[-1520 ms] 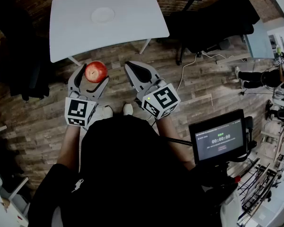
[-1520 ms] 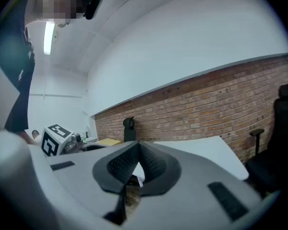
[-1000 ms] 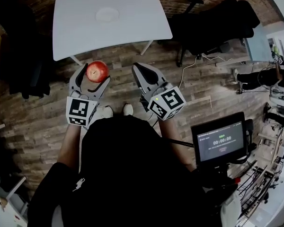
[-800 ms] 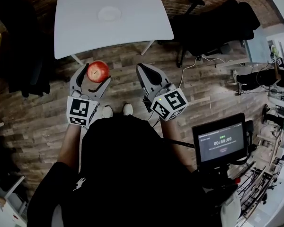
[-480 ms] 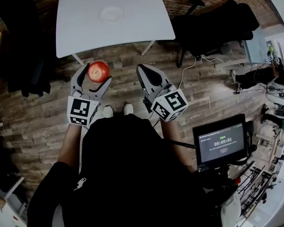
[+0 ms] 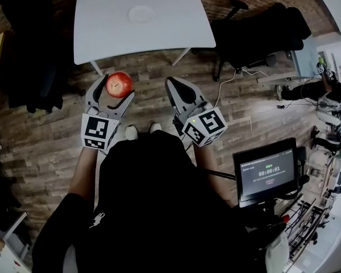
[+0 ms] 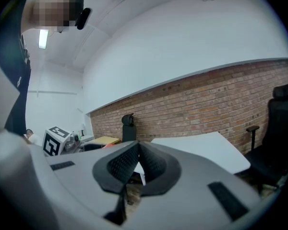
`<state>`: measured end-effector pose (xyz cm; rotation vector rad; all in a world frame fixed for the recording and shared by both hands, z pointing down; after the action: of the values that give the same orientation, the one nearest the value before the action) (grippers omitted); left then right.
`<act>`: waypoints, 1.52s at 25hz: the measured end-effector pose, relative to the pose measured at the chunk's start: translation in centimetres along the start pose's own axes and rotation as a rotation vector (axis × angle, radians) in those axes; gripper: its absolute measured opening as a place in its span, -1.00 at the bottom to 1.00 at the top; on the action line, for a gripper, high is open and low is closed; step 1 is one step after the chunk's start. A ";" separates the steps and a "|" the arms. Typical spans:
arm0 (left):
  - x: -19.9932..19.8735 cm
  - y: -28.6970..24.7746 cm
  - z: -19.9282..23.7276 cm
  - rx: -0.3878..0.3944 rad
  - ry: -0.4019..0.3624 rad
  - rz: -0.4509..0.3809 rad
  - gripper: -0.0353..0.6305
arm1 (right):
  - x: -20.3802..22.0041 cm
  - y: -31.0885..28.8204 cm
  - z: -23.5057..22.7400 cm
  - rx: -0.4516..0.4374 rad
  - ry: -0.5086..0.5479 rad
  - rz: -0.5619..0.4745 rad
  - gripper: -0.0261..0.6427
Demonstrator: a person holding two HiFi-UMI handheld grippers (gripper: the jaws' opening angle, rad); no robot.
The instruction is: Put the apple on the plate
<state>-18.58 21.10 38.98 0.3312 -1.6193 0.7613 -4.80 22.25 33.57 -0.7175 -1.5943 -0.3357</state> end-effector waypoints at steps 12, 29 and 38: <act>0.6 1.3 1.3 -0.016 0.024 0.013 0.27 | -0.3 -0.5 0.5 0.006 0.010 0.027 -0.91; 2.5 3.3 4.0 -0.083 0.101 -0.020 0.27 | -1.7 -2.8 2.5 -0.037 0.113 0.092 -0.91; 2.3 1.8 3.9 -0.111 0.081 0.012 0.27 | -1.5 -3.4 0.2 -0.062 0.080 0.065 -0.91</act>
<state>-23.12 20.39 40.59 0.2082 -1.5810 0.6828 -7.01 19.39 32.69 -0.7921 -1.4869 -0.3626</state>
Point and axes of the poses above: the fingertips, and each gripper's own axes: y backward along the fingers, z to its left, x out of its underside, the point moved 1 cm from there along y, backward along the fingers, and after that the axes turned 3 degrees about z, right-handed, at the moved point
